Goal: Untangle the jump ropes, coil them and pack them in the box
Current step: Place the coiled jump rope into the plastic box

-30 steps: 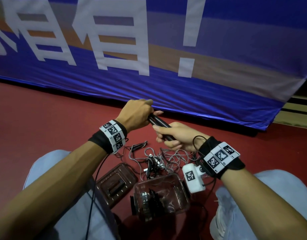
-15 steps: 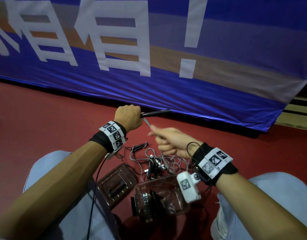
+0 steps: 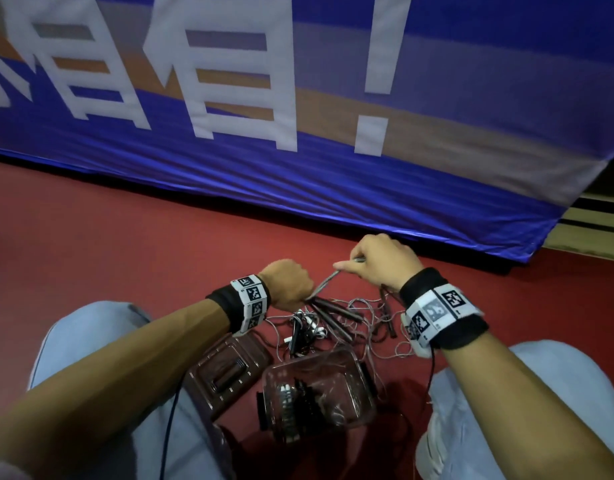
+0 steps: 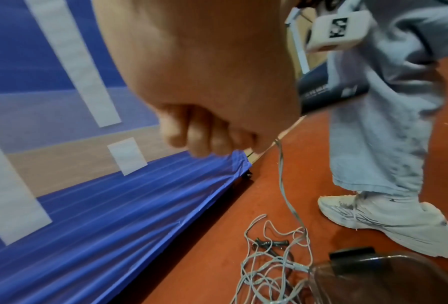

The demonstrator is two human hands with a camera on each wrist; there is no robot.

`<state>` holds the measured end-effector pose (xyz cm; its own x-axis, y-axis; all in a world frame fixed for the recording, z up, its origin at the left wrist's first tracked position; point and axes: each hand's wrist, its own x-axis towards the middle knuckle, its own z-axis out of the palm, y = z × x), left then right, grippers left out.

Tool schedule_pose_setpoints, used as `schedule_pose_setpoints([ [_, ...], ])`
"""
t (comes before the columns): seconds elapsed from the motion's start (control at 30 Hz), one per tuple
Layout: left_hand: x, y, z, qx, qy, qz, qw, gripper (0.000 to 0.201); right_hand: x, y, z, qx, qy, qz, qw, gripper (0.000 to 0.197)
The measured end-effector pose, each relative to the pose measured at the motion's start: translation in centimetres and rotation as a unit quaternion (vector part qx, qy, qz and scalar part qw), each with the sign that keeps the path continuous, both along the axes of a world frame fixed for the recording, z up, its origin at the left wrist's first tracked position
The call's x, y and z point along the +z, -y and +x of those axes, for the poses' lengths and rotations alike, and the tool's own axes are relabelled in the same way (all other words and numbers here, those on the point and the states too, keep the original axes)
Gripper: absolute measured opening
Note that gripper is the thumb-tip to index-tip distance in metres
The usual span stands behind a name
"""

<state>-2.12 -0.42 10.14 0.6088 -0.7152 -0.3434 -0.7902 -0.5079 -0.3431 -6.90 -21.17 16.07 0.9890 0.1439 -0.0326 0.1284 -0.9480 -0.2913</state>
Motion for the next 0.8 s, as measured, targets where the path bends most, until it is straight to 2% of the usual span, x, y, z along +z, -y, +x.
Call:
schedule_pose_setpoints([
  [0.1, 1.0, 1.0, 0.0, -0.073, 0.007, -0.074, 0.995, 0.040, 0.4, 2.0, 0.6, -0.026, 0.040, 0.056, 0.997, 0.063],
  [0.2, 3.5, 1.4, -0.5, -0.033, 0.057, -0.213, 0.975, 0.041, 0.6, 3.1, 1.1, -0.062, 0.058, 0.175, 0.981, 0.067],
  [0.27, 5.4, 1.6, -0.4, 0.025, 0.083, -0.306, 0.948, 0.036, 1.1, 3.0, 0.9, -0.072, 0.059, 0.293, 0.951, 0.066],
  [0.33, 6.9, 1.7, -0.4, 0.056, 0.097, -0.384, 0.916, 0.036, 1.2, 2.5, 0.7, -0.064, 0.052, 0.395, 0.915, 0.045],
  [0.37, 7.4, 1.7, -0.3, 0.068, 0.106, -0.413, 0.902, 0.034, 1.0, 2.0, 0.6, -0.070, 0.029, 0.422, 0.903, 0.033],
  [0.4, 7.7, 1.6, -0.2, 0.080, 0.114, -0.429, 0.893, 0.030, 0.6, 1.2, 0.4, -0.091, -0.010, 0.433, 0.897, 0.030],
  [0.47, 8.3, 1.6, -0.5, 0.107, 0.115, -0.426, 0.891, 0.025, -1.0, -0.5, 0.4, -0.132, -0.088, 0.418, 0.895, 0.044],
  [0.53, 8.8, 1.8, -1.0, 0.136, 0.107, -0.405, 0.898, 0.021, -2.7, -2.2, 0.8, -0.156, -0.125, 0.436, 0.877, 0.057],
  [0.67, 8.6, 1.8, -0.1, 0.196, 0.123, -0.343, 0.910, 0.024, -4.5, -4.4, 0.8, -0.154, -0.152, 0.472, 0.854, 0.058],
  [0.73, 7.8, 1.5, 0.7, 0.225, 0.118, -0.320, 0.913, 0.023, -5.0, -5.1, 0.3, -0.140, -0.162, 0.464, 0.859, 0.062],
  [0.8, 6.5, 1.2, 1.1, 0.257, 0.098, -0.304, 0.912, 0.021, -5.4, -5.9, 0.0, -0.126, -0.167, 0.423, 0.882, 0.064],
])
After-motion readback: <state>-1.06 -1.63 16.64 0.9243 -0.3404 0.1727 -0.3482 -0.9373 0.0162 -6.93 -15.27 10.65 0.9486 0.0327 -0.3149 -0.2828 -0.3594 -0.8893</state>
